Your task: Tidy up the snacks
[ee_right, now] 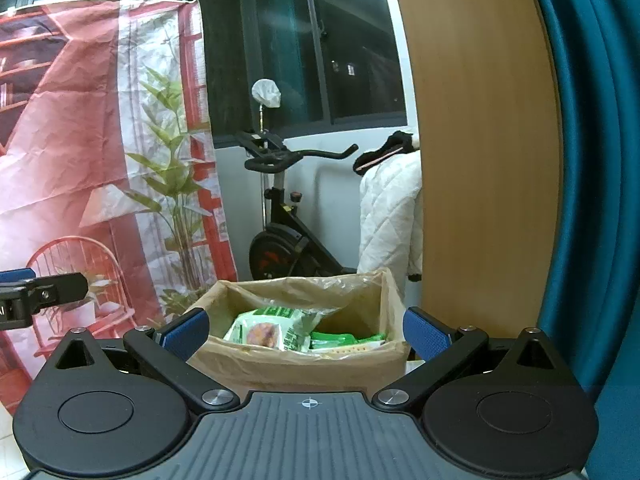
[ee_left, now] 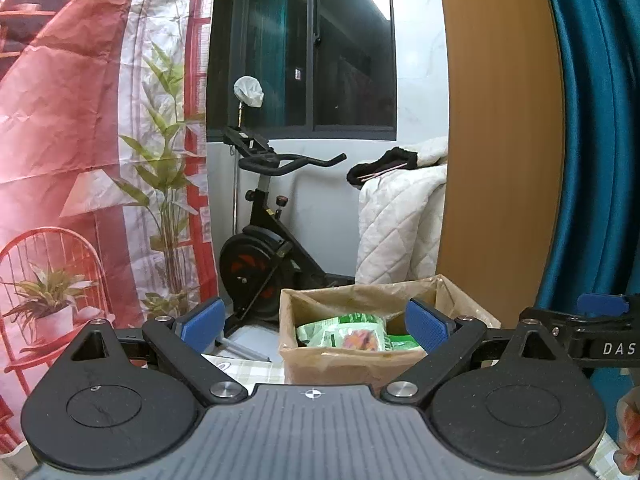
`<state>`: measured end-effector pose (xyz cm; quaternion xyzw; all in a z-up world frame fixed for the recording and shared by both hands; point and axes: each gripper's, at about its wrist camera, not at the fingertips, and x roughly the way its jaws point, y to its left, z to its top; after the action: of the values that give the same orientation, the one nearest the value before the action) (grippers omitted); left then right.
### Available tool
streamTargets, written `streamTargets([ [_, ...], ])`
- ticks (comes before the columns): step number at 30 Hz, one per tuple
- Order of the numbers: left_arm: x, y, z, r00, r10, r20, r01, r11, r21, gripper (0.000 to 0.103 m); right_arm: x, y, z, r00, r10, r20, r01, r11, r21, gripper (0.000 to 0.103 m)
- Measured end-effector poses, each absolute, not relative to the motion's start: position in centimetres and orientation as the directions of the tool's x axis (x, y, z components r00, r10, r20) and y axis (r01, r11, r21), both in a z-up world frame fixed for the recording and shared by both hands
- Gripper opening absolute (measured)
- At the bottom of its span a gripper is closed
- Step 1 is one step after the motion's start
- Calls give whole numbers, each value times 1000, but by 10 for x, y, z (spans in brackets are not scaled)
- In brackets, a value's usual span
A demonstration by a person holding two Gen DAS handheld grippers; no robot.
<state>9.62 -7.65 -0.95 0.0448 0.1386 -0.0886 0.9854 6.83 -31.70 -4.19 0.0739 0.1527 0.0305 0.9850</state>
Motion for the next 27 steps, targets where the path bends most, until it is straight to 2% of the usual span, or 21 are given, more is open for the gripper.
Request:
streamTargets([
  [27,92,-76,-8,944,-159,-289,182,982,54,98,68,-320,-49,947,76,-311,-26,987,160,102],
])
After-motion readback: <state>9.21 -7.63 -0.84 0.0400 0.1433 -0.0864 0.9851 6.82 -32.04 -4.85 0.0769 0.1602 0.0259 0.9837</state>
